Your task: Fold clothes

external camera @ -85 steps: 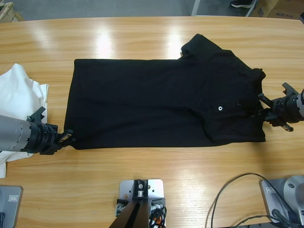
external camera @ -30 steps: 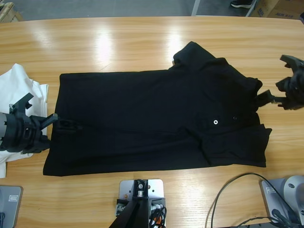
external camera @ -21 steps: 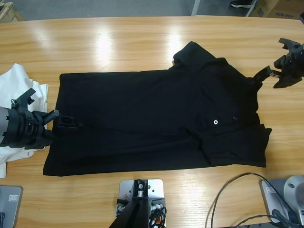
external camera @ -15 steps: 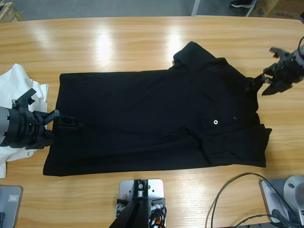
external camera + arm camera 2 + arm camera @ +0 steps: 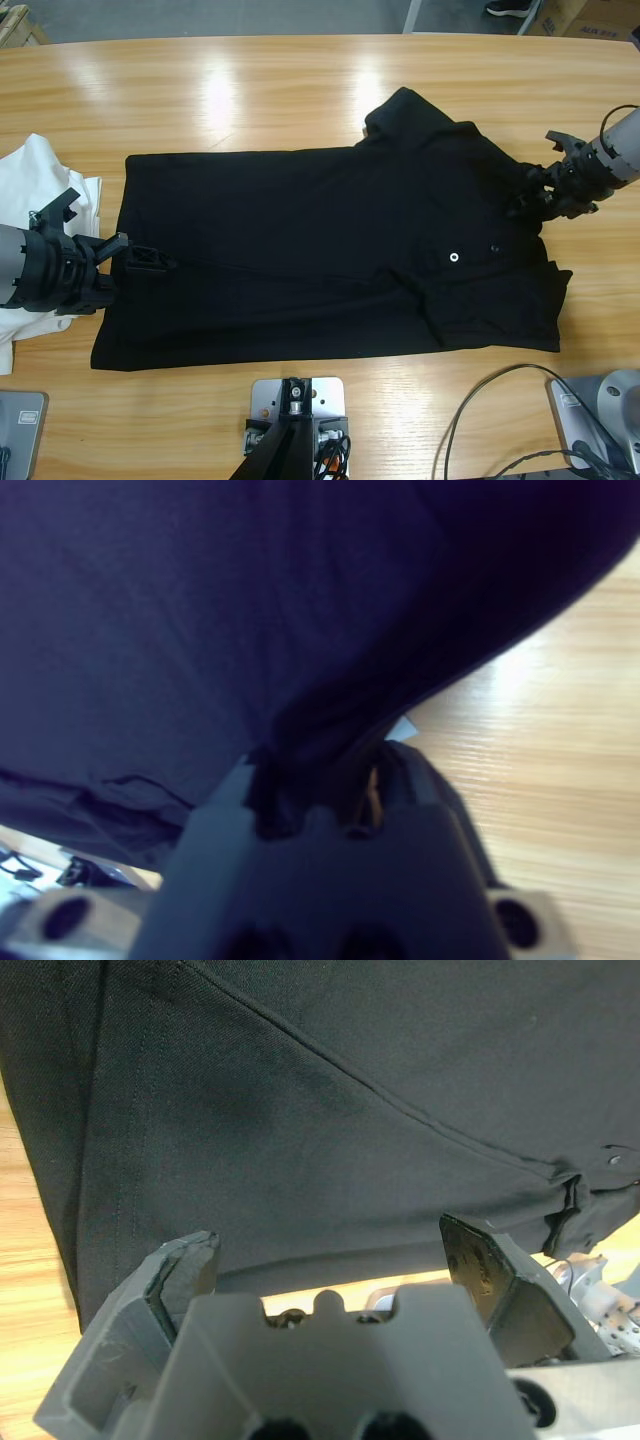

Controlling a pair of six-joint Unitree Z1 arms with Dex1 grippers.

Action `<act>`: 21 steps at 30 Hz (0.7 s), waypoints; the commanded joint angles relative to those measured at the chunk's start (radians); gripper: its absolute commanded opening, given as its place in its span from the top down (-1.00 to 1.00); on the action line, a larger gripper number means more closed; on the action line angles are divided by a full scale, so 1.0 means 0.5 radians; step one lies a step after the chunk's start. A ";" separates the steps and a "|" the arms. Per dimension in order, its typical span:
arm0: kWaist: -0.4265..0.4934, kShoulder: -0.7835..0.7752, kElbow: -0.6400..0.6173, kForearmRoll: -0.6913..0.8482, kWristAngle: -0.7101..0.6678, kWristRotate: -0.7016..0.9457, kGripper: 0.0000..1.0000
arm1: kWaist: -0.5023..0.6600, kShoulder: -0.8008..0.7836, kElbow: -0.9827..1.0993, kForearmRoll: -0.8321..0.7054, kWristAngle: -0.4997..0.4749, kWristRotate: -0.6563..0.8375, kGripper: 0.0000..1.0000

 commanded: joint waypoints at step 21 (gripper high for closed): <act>-0.011 0.147 0.049 -0.012 0.032 0.037 -0.76 | -0.073 -0.204 -0.109 0.477 -0.602 0.096 -1.00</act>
